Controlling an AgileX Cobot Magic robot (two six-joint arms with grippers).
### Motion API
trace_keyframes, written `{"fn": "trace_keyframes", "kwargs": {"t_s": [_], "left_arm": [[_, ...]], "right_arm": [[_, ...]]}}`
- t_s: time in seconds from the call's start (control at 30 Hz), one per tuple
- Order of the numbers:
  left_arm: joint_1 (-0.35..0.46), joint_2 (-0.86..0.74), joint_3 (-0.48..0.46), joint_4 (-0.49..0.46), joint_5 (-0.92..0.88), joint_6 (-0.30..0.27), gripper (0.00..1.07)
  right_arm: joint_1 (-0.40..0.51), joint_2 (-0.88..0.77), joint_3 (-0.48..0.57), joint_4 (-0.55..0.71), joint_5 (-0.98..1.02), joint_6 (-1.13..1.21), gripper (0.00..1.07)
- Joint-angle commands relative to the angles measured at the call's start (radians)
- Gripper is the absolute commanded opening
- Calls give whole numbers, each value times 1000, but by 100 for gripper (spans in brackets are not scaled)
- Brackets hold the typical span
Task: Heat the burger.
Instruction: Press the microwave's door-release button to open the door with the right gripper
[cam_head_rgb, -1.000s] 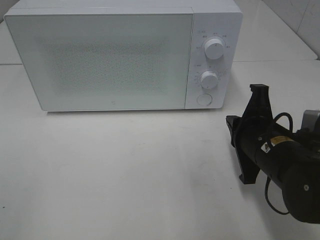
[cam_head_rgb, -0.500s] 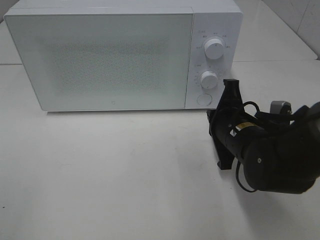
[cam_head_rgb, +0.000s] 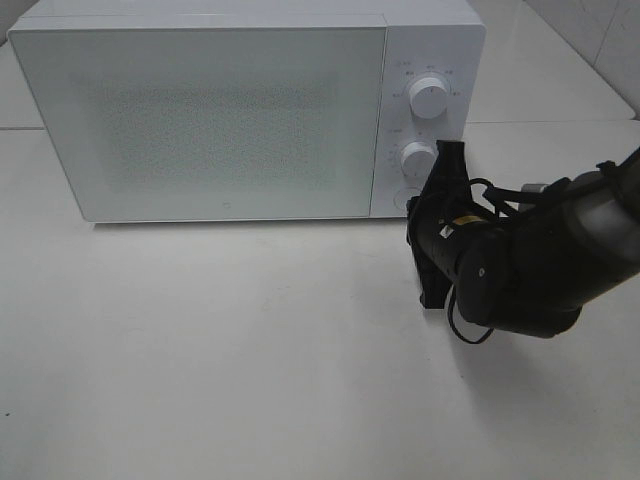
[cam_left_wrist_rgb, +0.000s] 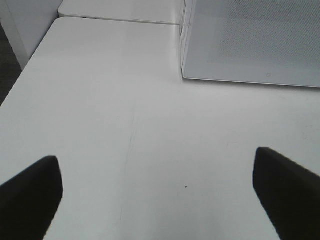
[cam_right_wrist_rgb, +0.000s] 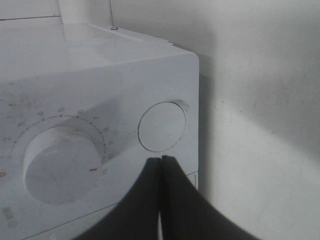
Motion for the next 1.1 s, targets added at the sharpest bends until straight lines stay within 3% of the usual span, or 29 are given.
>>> {"fn": "trace_keyframes", "kwargs": {"t_s": [0.03, 0.4, 1.1], "left_arm": [[4, -23, 3, -7, -6, -1, 98], [4, -23, 3, -7, -6, -1, 98], [4, -23, 3, -7, -6, -1, 98]], "right_arm": [[-17, 10, -26, -28, 9, -24, 0], [-47, 76, -103, -52, 53, -32, 0], [-59, 115, -134, -44, -7, -80, 0]]}}
